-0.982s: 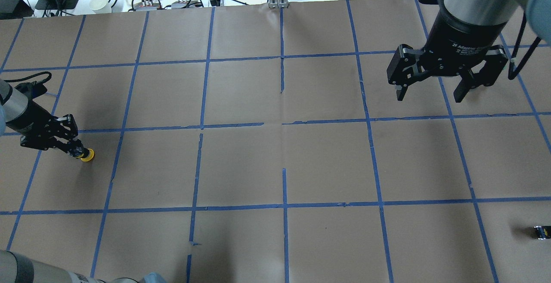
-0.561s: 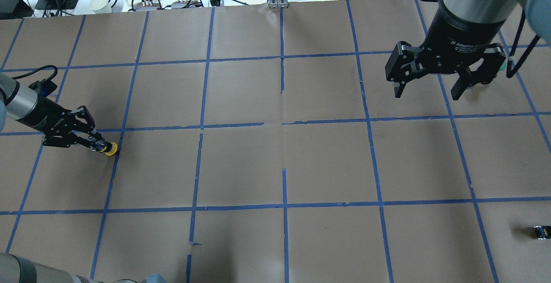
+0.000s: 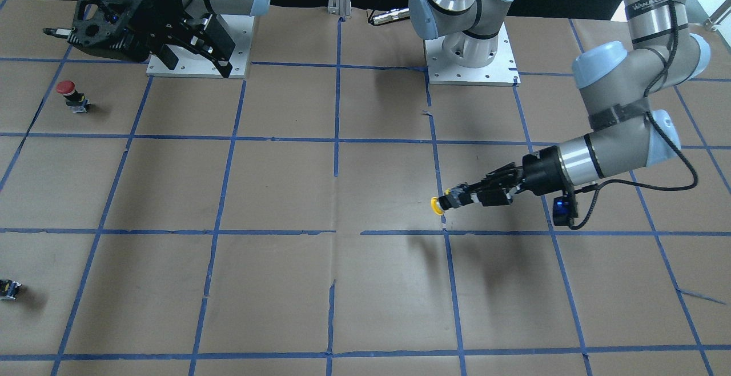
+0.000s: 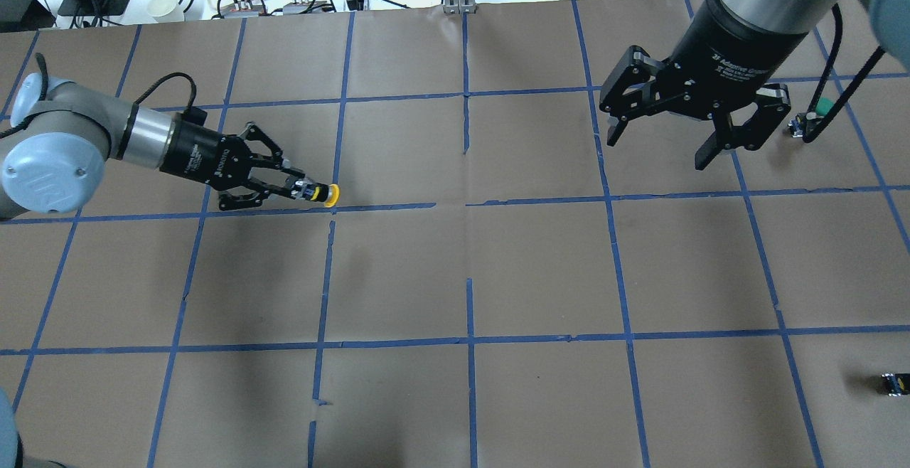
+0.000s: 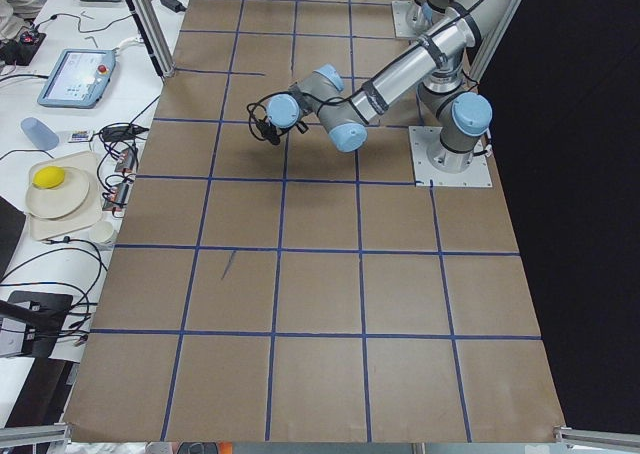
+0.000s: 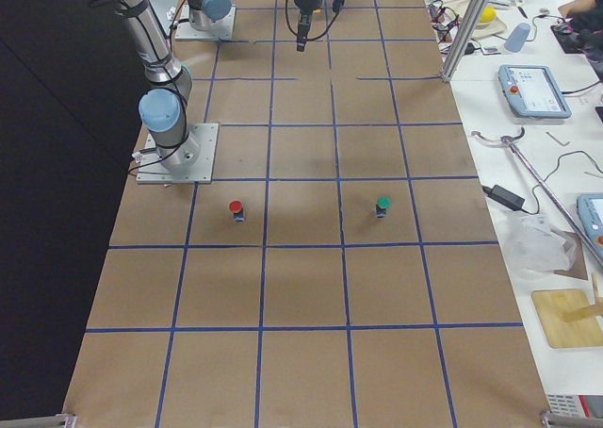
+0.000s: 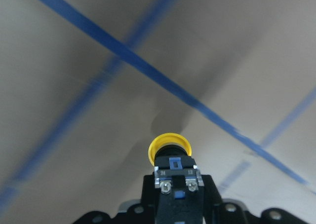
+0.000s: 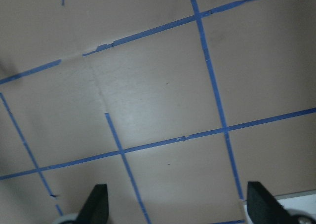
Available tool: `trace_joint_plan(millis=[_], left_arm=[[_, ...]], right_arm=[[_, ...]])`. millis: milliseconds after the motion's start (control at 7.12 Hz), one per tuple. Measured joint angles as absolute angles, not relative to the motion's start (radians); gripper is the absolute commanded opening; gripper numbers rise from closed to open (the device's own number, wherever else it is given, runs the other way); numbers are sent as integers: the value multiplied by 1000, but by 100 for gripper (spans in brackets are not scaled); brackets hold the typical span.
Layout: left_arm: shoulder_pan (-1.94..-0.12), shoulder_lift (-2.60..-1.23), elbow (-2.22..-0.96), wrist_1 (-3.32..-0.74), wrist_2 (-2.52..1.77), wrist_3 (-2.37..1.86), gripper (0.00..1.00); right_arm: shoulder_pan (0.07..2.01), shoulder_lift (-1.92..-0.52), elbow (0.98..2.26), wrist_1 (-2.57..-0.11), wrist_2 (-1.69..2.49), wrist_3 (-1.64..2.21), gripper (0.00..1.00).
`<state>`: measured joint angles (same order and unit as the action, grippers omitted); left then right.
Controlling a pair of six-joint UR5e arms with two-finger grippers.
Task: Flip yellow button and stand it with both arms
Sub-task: 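Lift the yellow button with the left gripper toward the right gripper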
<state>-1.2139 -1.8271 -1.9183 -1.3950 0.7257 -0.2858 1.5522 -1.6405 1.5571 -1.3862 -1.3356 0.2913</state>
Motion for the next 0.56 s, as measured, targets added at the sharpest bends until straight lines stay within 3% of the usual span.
trace_joint_plan(millis=[561], left_arm=[[-1476, -1740, -1946, -1384, 217, -691, 11]], right_arm=[[1401, -1638, 1565, -1391, -1059, 467, 100]])
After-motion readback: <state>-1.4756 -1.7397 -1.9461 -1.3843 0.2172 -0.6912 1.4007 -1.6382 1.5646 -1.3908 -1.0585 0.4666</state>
